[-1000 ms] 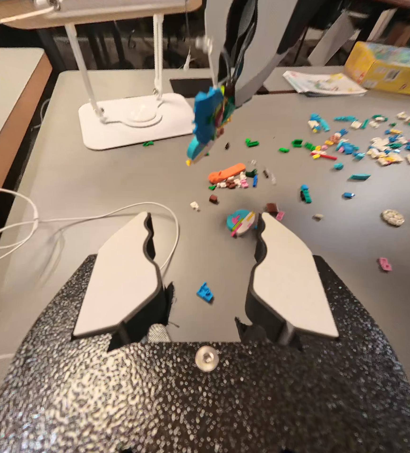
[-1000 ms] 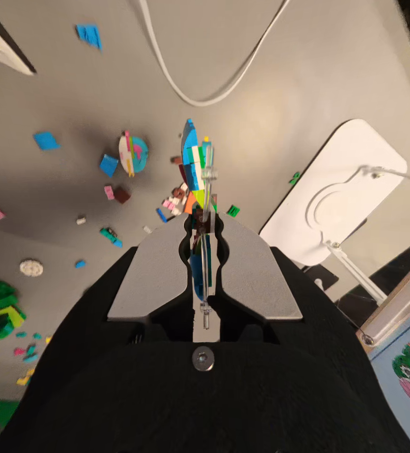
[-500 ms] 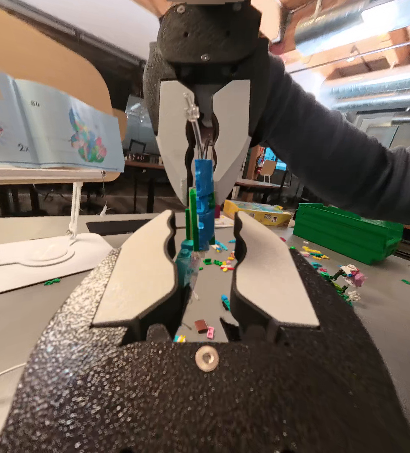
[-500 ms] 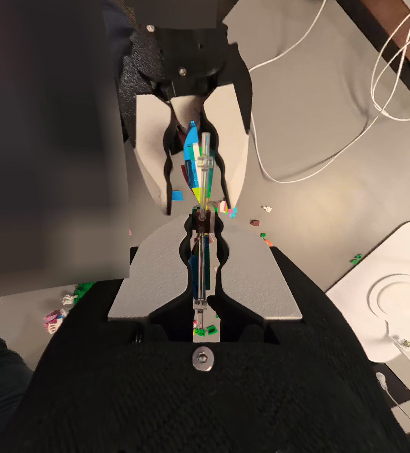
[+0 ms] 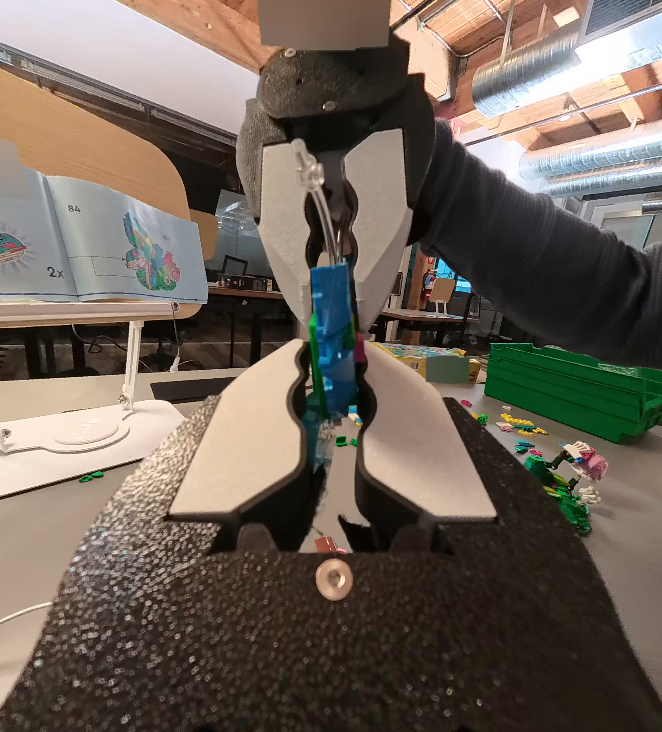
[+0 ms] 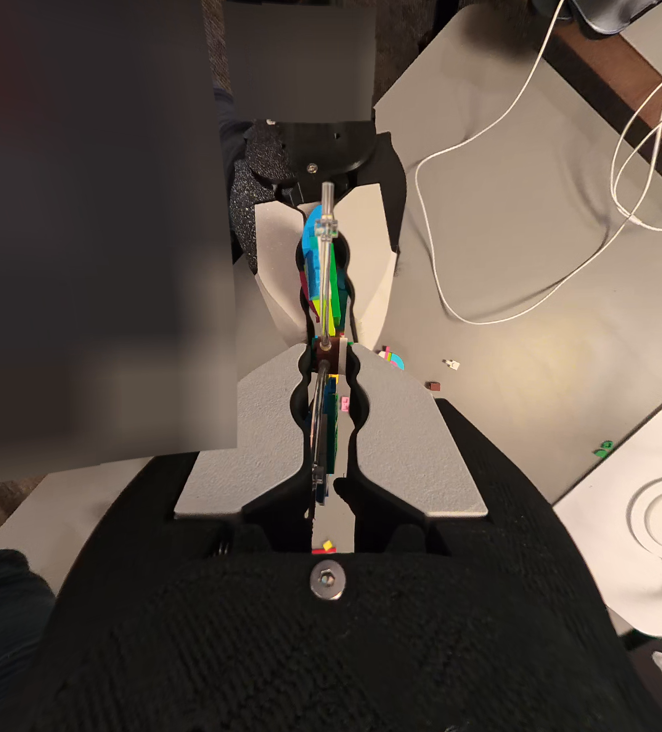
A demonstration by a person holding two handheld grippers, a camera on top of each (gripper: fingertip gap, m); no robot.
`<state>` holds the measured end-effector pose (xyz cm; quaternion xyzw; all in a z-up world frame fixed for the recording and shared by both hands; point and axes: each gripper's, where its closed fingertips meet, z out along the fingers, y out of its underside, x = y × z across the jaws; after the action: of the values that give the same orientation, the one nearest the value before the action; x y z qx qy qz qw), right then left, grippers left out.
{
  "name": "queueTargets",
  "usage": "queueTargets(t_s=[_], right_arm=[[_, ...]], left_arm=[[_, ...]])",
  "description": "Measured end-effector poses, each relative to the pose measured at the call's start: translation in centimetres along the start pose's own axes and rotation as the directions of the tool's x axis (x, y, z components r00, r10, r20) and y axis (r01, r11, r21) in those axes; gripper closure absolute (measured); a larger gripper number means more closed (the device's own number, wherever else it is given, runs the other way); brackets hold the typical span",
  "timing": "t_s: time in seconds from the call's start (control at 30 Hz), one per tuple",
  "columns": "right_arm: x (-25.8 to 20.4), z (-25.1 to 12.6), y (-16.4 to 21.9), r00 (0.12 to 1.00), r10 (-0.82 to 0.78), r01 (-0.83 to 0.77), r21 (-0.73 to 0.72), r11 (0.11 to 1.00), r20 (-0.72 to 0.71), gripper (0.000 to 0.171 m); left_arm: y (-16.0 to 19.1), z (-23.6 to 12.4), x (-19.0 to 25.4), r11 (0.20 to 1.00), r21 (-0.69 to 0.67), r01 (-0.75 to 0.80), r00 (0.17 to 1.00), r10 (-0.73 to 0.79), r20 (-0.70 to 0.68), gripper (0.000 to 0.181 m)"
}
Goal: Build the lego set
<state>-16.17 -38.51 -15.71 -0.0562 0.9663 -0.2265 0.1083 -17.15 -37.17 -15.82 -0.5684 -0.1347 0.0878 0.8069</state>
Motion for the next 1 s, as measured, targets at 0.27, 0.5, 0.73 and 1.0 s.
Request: queueTargets(t_s=[0.27, 0.5, 0.73, 1.0], right_arm=[[5.3, -4.5, 2.2, 0.857, 0.176, -0.029, 0.296, 0.955, -0.485, 0.126], [6.0, 9.7, 9.7, 0.920, 0.317, -0.253, 0.266, 0.930, -0.231, 0.116], [6.3, 14.7, 11.4, 0.949, 0.208, -0.205, 0.036, 0.978, -0.235, 0.113], [7.3, 13.8, 11.0, 0.928, 0.158, -0.165, 0.006, 0.986, -0.337, 0.141]], left_arm=[[0.2, -3.2, -3.9, 0.999, -0.016, 0.038, 0.984, -0.034, 0.175, 0.162], [1.0, -6.5, -7.3, 0.995, -0.030, 0.096, 0.954, -0.083, 0.288, 0.162], [1.9, -7.1, -7.7, 0.980, -0.042, 0.195, 0.944, -0.176, 0.278, 0.162], [0.0, -6.6, -6.9, 0.938, 0.024, 0.346, 0.927, -0.346, 0.145, 0.162]])
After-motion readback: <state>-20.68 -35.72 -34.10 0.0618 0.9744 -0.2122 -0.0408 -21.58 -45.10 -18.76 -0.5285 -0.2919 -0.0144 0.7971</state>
